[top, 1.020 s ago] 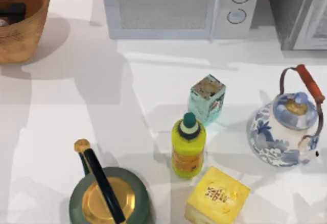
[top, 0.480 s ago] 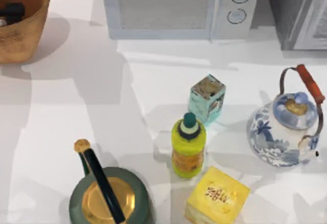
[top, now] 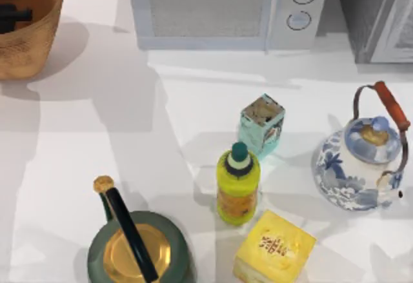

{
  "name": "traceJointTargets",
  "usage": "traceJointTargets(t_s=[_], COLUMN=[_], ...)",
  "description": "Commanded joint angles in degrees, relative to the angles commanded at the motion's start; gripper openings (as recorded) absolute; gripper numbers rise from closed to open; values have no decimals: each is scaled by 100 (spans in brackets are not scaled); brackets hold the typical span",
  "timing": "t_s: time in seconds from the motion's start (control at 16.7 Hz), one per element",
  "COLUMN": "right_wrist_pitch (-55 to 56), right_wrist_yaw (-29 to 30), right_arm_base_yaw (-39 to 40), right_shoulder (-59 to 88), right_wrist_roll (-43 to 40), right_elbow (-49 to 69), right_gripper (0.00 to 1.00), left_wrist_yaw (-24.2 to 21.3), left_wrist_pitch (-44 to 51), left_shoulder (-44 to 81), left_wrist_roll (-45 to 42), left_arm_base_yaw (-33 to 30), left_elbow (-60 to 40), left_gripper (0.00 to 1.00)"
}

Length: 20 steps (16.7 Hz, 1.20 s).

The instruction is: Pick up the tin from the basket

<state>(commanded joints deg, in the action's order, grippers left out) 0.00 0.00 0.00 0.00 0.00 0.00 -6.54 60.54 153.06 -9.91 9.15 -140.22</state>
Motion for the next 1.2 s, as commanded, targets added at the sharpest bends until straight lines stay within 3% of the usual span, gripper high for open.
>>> traceJointTargets(t_s=[0.12,0.78,0.96,1.2], right_wrist_pitch=[0,0,0,0], right_wrist_yaw=[0,0,0,0], right_arm_base_yaw=[0,0,0,0], right_shoulder=[0,0,0,0], right_wrist_roll=[0,0,0,0], right_elbow=[0,0,0,0], right_gripper=[100,100,100,100], left_wrist_yaw=[0,44,172,408], left_wrist_pitch=[0,-119,-607,-1616], left_shoulder=[0,-330,-1039,-2838], left_wrist_roll=[0,3,74,229], left_arm_base_yaw=[0,17,10,-25], left_elbow=[0,100,800,2541], left_gripper=[0,0,0,0])
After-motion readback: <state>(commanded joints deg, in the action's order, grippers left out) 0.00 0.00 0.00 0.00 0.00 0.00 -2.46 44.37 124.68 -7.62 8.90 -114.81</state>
